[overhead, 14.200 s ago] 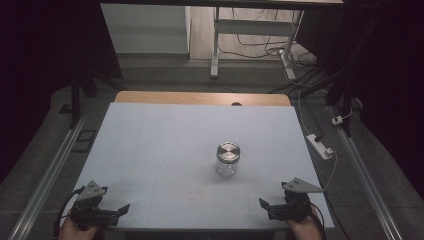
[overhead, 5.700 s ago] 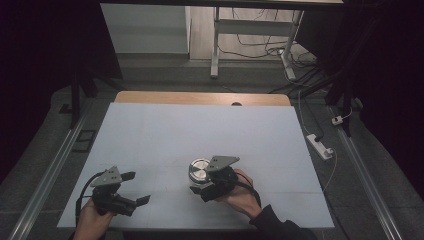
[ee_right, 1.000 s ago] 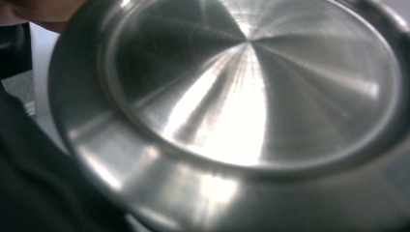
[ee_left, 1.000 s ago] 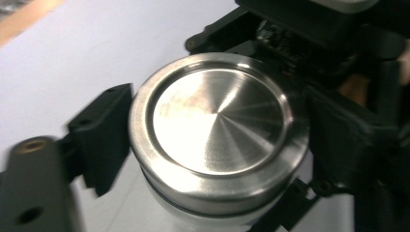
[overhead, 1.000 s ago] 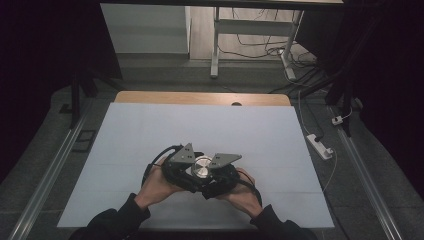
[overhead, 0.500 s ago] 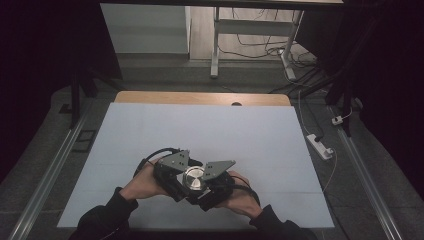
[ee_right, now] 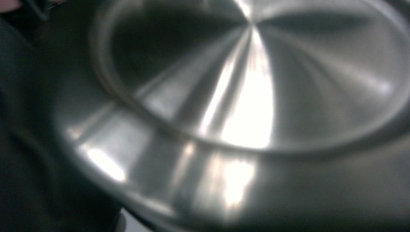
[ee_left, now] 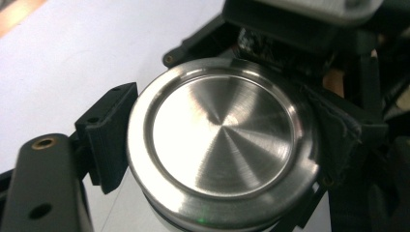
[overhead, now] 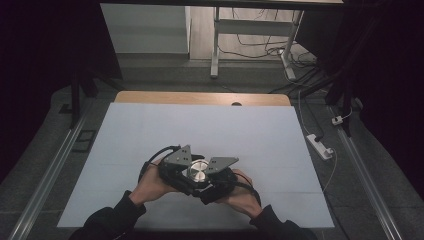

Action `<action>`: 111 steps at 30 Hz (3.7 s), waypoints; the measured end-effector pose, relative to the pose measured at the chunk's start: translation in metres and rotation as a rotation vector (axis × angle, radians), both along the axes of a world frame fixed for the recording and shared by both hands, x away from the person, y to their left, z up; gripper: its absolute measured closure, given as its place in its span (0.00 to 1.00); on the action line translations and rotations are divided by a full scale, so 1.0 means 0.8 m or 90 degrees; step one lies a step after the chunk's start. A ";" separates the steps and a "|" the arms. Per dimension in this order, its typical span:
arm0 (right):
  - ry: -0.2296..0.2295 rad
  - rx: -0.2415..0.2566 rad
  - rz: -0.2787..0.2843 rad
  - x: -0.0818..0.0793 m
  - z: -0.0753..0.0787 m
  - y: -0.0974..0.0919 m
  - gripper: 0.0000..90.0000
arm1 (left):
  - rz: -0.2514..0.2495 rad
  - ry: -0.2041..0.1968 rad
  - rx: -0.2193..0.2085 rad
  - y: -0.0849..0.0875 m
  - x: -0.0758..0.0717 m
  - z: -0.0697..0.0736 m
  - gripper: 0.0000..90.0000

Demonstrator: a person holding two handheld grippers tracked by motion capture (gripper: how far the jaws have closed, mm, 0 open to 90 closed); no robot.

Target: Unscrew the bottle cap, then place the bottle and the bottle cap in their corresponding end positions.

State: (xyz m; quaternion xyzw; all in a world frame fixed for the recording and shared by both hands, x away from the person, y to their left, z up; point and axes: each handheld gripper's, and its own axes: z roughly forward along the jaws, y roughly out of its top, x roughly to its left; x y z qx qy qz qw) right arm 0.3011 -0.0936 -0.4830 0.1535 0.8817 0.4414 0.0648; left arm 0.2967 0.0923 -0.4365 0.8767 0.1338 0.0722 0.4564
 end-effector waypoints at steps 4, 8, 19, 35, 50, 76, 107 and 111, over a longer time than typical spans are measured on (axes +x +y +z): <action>-0.002 0.002 -0.005 0.001 0.000 -0.001 0.16 | 0.007 0.000 -0.002 0.002 -0.001 0.002 0.21; -0.004 0.004 -0.005 0.002 0.000 -0.002 0.16 | 0.020 -0.008 0.002 0.007 0.000 0.006 0.21; -0.006 0.006 -0.011 0.006 0.002 -0.008 0.16 | 0.047 -0.007 -0.007 0.027 0.002 0.014 0.21; -0.008 0.013 -0.051 0.019 0.007 -0.025 0.16 | 0.048 -0.006 -0.032 0.043 -0.011 0.018 0.21; -0.010 0.017 -0.083 0.031 0.009 -0.034 0.16 | 0.021 0.006 -0.051 0.039 -0.030 0.012 0.21; -0.010 0.029 -0.095 0.051 0.013 -0.029 0.16 | 0.000 0.021 -0.042 0.016 -0.038 -0.024 0.21; -0.020 0.028 -0.138 0.104 0.008 -0.015 0.16 | 0.034 0.006 -0.027 -0.001 -0.009 -0.069 0.21; -0.022 0.027 -0.143 0.111 0.008 -0.013 0.16 | 0.036 0.005 -0.024 -0.003 -0.004 -0.074 0.21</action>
